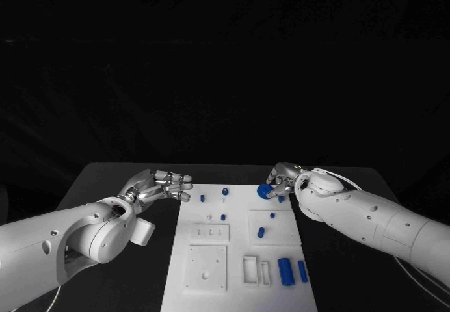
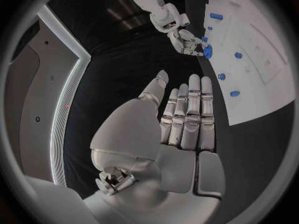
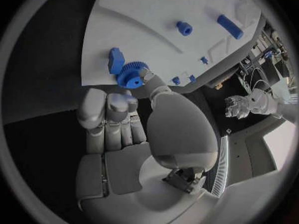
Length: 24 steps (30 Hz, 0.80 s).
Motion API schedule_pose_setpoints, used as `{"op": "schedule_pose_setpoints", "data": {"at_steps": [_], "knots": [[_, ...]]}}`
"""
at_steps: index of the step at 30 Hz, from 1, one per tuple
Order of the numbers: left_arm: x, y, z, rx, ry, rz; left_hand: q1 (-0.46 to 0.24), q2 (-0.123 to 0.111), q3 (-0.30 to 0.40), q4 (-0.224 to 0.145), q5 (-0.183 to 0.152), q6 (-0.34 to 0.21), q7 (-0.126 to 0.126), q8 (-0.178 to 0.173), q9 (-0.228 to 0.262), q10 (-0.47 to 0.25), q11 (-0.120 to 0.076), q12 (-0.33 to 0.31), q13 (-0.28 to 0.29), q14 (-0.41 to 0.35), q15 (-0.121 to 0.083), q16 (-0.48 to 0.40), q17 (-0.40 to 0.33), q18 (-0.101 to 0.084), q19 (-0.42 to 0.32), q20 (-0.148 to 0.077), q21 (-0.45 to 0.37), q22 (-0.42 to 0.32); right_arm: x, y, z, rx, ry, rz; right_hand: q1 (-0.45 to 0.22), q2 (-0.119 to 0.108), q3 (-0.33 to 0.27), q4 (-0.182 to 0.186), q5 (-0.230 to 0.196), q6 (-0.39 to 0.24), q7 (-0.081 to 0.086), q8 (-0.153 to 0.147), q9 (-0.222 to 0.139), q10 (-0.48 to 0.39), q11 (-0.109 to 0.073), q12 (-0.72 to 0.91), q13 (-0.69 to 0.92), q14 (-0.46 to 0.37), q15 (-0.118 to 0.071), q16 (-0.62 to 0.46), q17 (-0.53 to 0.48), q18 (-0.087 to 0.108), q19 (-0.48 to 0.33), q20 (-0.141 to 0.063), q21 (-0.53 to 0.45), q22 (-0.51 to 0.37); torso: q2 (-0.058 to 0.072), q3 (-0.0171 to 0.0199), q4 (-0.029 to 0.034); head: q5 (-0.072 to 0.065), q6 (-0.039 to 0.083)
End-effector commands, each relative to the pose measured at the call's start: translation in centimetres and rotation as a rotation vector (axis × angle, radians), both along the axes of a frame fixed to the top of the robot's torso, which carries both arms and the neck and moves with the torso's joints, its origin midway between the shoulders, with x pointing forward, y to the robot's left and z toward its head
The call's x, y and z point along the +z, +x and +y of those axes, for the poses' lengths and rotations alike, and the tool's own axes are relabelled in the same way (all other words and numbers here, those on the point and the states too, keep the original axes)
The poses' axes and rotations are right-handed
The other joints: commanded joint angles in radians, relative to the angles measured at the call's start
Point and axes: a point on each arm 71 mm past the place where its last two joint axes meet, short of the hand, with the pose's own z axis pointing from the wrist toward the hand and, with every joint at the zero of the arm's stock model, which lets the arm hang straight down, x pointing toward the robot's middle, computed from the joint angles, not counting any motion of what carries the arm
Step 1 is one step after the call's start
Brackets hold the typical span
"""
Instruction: Assemble the parts on the task board
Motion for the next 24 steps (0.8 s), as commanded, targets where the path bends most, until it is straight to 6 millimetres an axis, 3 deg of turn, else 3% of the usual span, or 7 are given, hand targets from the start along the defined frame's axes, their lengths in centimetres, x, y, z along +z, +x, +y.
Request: {"op": "schedule_pose_setpoints", "data": {"at_steps": [1, 14, 24], "knots": [[0.09, -0.04, -0.30, -0.020, -0.007, 0.000, 0.001, 0.011, -0.003, -0.001, 0.005, -0.007, 0.003, 0.000, 0.001, -0.008, -0.002, 0.001, 0.002, 0.001, 0.006, 0.003, 0.000, -0.004, -0.006, 0.000, 0.003, 0.000, -0.26, 0.07, 0.17, 0.005, 0.000, 0.018, -0.006, 0.002, 0.005, 0.003, 0.004, 0.002, -0.002, -0.005, 0.000, 0.007, 0.000, 0.003, -0.001, 0.009, 0.001, 0.000, 0.001, 0.003, 0.037, 0.010, 0.003, 0.125, 0.000, -0.0008, 0.0001, 0.001, -0.001], [0.07, -0.01, -0.37, -0.022, -0.007, 0.001, 0.001, 0.011, -0.004, -0.002, 0.005, -0.007, 0.003, 0.000, 0.001, -0.009, -0.002, 0.001, 0.002, 0.001, 0.006, 0.003, 0.000, -0.004, -0.009, 0.000, 0.005, 0.000, -0.65, 0.35, 0.21, -0.003, 0.008, 0.033, -0.010, 0.004, -0.001, 0.009, 0.004, -0.002, -0.002, -0.004, 0.000, 0.005, 0.001, 0.001, -0.002, 0.010, 0.002, -0.003, 0.004, 0.004, 0.035, 0.010, 0.005, 0.125, 0.000, -0.0012, -0.0006, 0.004, -0.005], [0.07, -0.02, -0.46, -0.026, -0.006, 0.002, 0.001, 0.011, -0.004, -0.002, 0.005, -0.007, 0.003, 0.000, 0.001, -0.009, -0.002, 0.001, 0.002, 0.001, 0.006, 0.003, 0.000, -0.004, -0.009, 0.000, 0.005, 0.000, -1.02, 0.52, 0.34, -0.004, 0.014, 0.049, -0.026, 0.015, 0.042, 0.009, 0.007, 0.050, -0.012, -0.005, -0.001, 0.008, -0.007, 0.002, 0.000, 0.011, -0.003, -0.007, 0.010, 0.001, 0.034, 0.006, 0.009, 0.125, 0.001, -0.0003, -0.0003, 0.002, -0.007]]}}
